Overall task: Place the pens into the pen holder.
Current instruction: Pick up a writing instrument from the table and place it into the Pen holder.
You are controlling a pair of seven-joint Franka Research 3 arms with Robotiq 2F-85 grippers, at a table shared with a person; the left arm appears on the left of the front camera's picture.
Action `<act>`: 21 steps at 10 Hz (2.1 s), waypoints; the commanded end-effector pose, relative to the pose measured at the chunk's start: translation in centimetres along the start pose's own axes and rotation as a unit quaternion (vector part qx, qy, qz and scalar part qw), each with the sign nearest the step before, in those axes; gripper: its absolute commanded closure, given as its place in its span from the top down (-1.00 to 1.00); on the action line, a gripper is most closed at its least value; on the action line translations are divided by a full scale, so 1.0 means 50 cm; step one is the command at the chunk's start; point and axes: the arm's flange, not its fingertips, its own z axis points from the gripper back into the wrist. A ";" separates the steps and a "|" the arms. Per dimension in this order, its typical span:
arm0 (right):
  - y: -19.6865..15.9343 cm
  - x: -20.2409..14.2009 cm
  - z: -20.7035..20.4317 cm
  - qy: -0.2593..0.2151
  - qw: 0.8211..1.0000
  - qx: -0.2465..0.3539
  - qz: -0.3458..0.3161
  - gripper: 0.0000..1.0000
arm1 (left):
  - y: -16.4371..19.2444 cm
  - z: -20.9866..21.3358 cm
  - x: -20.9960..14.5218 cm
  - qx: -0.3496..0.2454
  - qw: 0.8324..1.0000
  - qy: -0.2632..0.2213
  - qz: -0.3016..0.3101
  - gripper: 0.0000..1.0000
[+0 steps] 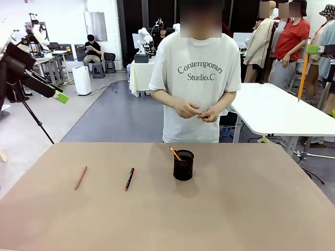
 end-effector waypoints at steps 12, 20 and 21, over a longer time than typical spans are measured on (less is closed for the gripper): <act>0.008 0.006 0.000 -0.001 1.000 0.000 0.004 -1.00 | -0.004 0.001 -0.001 0.001 1.000 -0.004 -0.002 1.00; 0.008 0.006 0.000 -0.001 1.000 0.000 0.004 -1.00 | -0.004 0.001 -0.001 0.001 1.000 -0.004 -0.002 1.00; 0.008 0.006 0.000 -0.001 1.000 0.000 0.004 -1.00 | -0.004 0.001 -0.001 0.001 1.000 -0.004 -0.002 1.00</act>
